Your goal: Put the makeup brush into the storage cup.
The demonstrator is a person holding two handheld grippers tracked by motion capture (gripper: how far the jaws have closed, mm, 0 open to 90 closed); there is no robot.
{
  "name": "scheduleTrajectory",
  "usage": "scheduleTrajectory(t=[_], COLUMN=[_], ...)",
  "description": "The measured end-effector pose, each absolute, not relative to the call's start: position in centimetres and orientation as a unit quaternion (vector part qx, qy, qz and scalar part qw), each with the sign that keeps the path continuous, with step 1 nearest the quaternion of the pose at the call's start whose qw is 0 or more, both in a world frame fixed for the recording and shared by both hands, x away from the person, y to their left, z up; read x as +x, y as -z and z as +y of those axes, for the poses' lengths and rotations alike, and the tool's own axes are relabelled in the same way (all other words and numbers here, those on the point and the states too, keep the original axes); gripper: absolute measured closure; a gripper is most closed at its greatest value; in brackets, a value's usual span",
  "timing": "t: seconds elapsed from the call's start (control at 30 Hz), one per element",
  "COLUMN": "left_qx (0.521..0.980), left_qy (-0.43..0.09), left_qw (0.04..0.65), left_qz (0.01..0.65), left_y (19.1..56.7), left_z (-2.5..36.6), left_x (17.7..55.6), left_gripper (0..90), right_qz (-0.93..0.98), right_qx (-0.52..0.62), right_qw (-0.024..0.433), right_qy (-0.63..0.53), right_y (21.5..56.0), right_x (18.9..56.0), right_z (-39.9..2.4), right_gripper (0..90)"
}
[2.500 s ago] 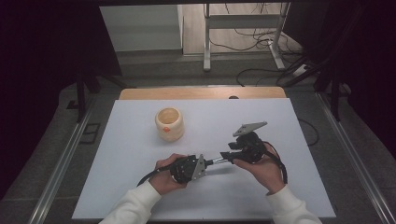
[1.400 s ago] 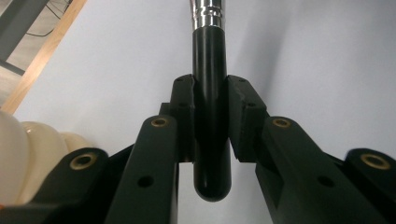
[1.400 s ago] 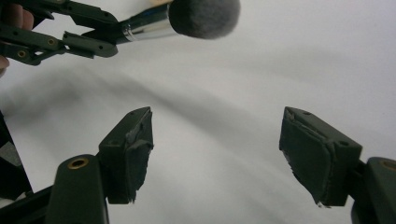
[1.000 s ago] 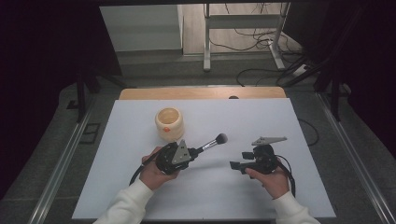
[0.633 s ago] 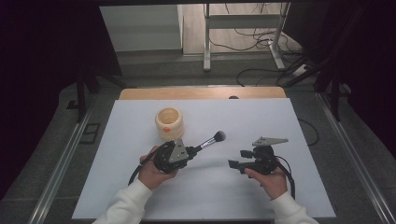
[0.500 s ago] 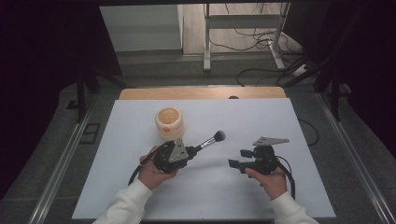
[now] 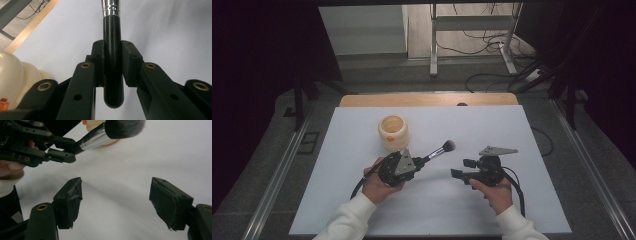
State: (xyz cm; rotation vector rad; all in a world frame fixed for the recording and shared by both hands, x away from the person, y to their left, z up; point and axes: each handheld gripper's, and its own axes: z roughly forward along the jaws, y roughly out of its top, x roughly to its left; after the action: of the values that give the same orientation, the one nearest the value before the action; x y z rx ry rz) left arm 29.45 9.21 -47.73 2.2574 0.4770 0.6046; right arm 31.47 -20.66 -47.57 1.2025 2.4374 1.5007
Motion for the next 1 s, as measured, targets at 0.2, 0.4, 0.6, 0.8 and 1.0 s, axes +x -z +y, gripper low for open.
scheduleTrajectory(t=[0.2, 0.4, 0.6, 0.8, 1.0], left_qx=[0.882, 0.881, 0.881, 0.88, 0.88], left_qy=[-0.235, -0.236, -0.236, -0.236, -0.236], left_qw=[0.365, 0.367, 0.37, 0.373, 0.375], left_qz=[0.183, 0.181, 0.176, 0.175, 0.172], left_y=[47.9, 47.8, 47.8, 47.9, 48.1], left_z=[8.9, 8.8, 8.7, 8.4, 7.9], left_x=[29.4, 29.3, 29.2, 29.1, 29.0], left_gripper=[74.0, 74.1, 74.0, 74.0, 74.0], right_qz=[0.778, 0.772, 0.766, 0.753, 0.736], right_qx=[0.389, 0.393, 0.398, 0.403, 0.403], right_qw=[0.005, -0.003, -0.009, -0.018, -0.014], right_qy=[-0.494, -0.499, -0.505, -0.52, -0.544], right_y=[47.9, 48.3, 48.5, 48.9, 48.9], right_x=[31.7, 31.8, 32.0, 32.2, 32.4], right_z=[-19.9, -19.0, -18.7, -18.0, -17.7], right_gripper=[27.4, 28.5, 28.2, 28.2, 31.9])
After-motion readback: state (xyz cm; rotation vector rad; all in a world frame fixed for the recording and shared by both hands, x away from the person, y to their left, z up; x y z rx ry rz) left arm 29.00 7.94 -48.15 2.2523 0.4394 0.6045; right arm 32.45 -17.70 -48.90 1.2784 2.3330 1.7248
